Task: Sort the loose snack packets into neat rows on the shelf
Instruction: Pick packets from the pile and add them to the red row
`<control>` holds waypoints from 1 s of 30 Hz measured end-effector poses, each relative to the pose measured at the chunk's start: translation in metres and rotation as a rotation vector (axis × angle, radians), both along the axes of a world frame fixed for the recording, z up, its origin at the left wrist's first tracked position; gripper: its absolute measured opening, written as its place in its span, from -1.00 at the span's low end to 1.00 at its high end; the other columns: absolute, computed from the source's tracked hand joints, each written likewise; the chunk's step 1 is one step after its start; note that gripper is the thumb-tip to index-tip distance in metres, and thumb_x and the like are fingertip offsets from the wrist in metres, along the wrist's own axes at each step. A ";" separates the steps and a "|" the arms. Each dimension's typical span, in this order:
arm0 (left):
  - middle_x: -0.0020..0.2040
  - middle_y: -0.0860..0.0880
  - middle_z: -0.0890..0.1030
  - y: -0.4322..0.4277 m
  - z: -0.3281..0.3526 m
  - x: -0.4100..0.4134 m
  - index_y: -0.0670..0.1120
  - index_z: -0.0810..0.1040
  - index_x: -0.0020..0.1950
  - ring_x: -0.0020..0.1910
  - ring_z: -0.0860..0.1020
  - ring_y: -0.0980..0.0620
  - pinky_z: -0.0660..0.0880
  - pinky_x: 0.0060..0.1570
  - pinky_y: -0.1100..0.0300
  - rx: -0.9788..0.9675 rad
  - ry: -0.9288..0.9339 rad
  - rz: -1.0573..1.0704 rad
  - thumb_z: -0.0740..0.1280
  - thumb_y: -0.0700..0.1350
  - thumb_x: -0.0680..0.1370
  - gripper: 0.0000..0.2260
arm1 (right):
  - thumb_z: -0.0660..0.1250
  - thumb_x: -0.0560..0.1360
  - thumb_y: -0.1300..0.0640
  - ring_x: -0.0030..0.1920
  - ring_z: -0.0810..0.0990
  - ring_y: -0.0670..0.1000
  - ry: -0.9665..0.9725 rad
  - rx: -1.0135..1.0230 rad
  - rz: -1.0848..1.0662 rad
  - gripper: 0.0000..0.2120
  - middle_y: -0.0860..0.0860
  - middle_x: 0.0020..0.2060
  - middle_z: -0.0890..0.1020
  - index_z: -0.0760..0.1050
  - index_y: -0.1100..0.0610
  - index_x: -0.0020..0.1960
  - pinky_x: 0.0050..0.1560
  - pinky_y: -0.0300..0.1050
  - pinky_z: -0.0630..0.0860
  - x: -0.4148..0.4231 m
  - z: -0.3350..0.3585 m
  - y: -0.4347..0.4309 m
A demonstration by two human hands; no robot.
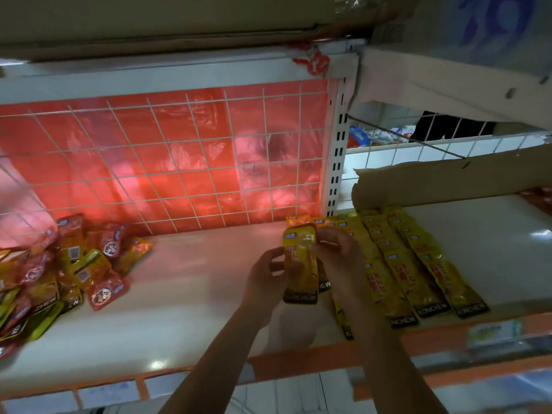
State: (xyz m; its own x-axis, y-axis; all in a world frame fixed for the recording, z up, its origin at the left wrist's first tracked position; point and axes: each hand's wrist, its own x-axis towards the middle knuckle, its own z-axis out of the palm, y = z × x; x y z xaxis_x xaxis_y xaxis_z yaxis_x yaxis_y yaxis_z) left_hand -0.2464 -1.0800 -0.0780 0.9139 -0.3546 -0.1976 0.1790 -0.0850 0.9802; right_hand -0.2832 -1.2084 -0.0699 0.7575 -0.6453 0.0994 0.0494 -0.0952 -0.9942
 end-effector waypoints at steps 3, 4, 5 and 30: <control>-0.17 -0.12 0.66 -0.002 0.005 0.001 -0.12 0.56 0.02 -0.21 0.62 -0.04 0.58 -0.08 0.01 -0.067 0.029 0.026 0.40 -0.31 0.48 -0.84 | 0.42 0.36 0.35 -0.14 0.65 -0.16 -0.041 -0.002 -0.094 -0.78 -0.08 -0.17 0.69 0.63 0.13 -0.05 -0.07 -0.11 0.57 -0.002 0.006 -0.005; -0.18 -0.13 0.66 -0.002 0.006 0.002 -0.13 0.56 -0.01 -0.23 0.60 -0.04 0.57 -0.09 0.02 -0.071 0.039 0.036 0.40 -0.33 0.48 -0.85 | 0.41 0.36 0.35 -0.12 0.66 -0.14 -0.058 0.002 -0.125 -0.79 -0.06 -0.17 0.70 0.63 0.14 -0.05 -0.07 -0.10 0.57 -0.003 0.007 -0.009; -0.18 -0.15 0.66 -0.001 0.005 0.004 -0.16 0.56 -0.02 -0.23 0.59 -0.05 0.56 -0.07 0.00 -0.075 0.058 0.054 0.40 -0.34 0.47 -0.85 | 0.41 0.36 0.33 -0.09 0.66 -0.09 -0.069 0.007 -0.150 -0.79 -0.03 -0.15 0.70 0.63 0.14 -0.04 -0.06 -0.06 0.58 -0.004 0.006 -0.014; -0.01 -0.03 0.68 -0.030 -0.016 0.024 -0.06 0.61 0.16 -0.08 0.61 0.03 0.54 -0.02 0.15 0.506 -0.320 0.043 0.42 -0.03 0.49 -0.73 | 0.41 0.38 0.37 -0.03 0.64 0.03 0.049 0.059 -0.297 -0.75 0.00 -0.11 0.67 0.60 0.10 -0.02 -0.01 0.07 0.60 -0.044 -0.002 -0.048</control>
State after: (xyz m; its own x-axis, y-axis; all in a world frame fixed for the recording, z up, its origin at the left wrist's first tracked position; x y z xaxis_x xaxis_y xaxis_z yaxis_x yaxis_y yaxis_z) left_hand -0.2223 -1.1098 -0.0941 0.9673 -0.2496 -0.0446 -0.1050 -0.5544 0.8256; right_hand -0.3270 -1.2568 -0.0714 0.5379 -0.8427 0.0229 -0.0201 -0.0400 -0.9990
